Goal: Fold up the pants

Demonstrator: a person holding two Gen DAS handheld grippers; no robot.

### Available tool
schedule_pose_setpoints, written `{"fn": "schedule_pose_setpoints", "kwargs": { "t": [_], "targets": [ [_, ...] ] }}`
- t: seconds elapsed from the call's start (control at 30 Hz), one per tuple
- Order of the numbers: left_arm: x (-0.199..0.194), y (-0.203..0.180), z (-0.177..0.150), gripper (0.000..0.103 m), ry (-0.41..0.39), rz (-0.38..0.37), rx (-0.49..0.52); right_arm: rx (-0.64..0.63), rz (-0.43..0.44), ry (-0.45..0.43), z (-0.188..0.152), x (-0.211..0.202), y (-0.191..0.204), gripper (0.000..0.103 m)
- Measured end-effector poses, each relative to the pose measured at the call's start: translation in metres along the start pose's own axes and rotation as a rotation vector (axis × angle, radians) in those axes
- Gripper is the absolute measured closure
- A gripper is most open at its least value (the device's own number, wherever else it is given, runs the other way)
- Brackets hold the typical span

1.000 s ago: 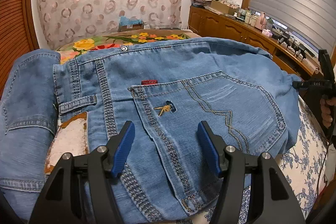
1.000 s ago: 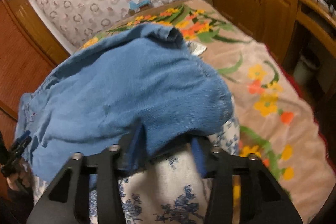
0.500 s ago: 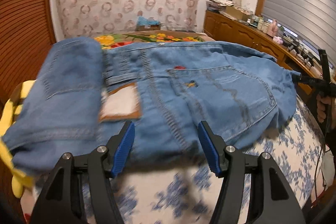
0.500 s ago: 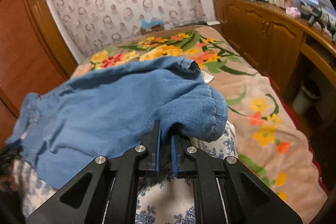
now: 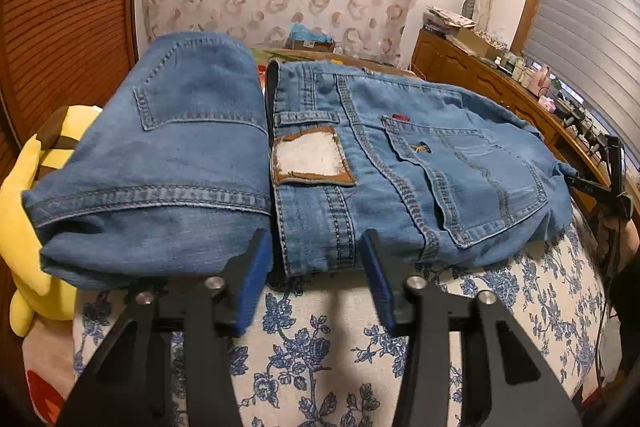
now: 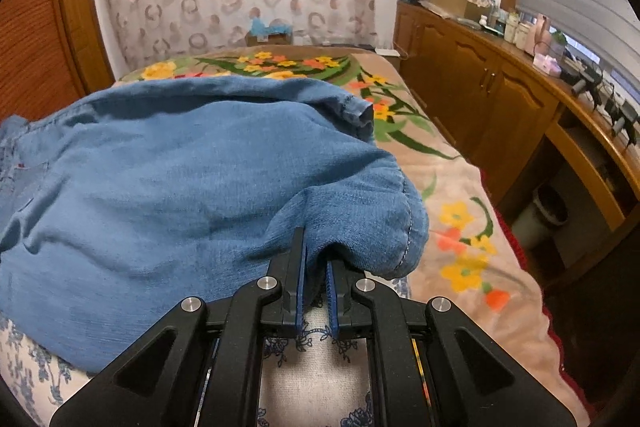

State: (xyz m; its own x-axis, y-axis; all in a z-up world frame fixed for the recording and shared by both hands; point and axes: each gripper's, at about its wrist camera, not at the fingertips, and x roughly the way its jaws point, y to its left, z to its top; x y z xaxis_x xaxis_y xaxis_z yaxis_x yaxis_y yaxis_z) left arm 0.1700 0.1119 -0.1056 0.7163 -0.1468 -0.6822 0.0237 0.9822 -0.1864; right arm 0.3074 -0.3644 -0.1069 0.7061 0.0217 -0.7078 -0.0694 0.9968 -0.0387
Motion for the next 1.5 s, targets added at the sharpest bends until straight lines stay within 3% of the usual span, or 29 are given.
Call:
{"fn": "schedule_pose_setpoints", "kwargs": {
  "t": [0.23,0.33,0.37,0.43,0.53,0.7,0.9,0.93,1.0,1.1,1.3,1.5],
  "targets": [
    [0.015,-0.002,-0.003,0.059,0.061,0.015,0.005,-0.008,-0.008,-0.001,-0.001,0.001,0.004,0.097],
    [0.008,-0.005,-0.002,0.059,0.034,-0.034,0.014,-0.001,-0.002,-0.002,-0.002,0.001,0.004,0.097],
    [0.008,-0.006,0.001,0.061,0.032,-0.033,0.020,0.001,0.000,-0.003,-0.002,0.001,0.004,0.097],
    [0.006,-0.005,0.003,0.075,0.021,-0.021,0.023,0.006,0.005,-0.004,-0.002,0.001,0.002,0.097],
    [0.000,-0.001,0.008,0.083,-0.011,-0.051,0.008,0.004,0.003,-0.004,-0.003,0.002,0.001,0.097],
    [0.009,0.000,0.010,0.082,0.026,-0.047,0.012,0.005,0.005,-0.003,-0.003,0.002,0.001,0.097],
    [0.024,0.002,0.010,0.070,0.076,-0.040,0.009,0.005,0.005,-0.004,-0.003,0.002,0.000,0.097],
    [0.022,0.001,0.009,0.073,0.067,-0.043,0.011,0.005,0.006,-0.004,-0.003,0.002,0.000,0.097],
    [0.019,-0.002,0.009,0.090,0.061,-0.061,0.019,0.002,0.003,-0.004,-0.003,0.002,0.000,0.097],
    [0.003,-0.007,0.016,0.097,0.021,-0.046,0.039,-0.007,-0.001,-0.014,-0.002,-0.001,-0.003,0.098],
    [-0.048,-0.014,0.039,0.099,-0.110,-0.033,0.064,-0.042,-0.021,-0.082,0.007,-0.031,-0.009,0.099],
    [-0.090,-0.010,0.040,0.099,-0.167,-0.022,0.070,-0.073,0.001,-0.149,0.015,-0.077,-0.016,0.099]
  ]
}}
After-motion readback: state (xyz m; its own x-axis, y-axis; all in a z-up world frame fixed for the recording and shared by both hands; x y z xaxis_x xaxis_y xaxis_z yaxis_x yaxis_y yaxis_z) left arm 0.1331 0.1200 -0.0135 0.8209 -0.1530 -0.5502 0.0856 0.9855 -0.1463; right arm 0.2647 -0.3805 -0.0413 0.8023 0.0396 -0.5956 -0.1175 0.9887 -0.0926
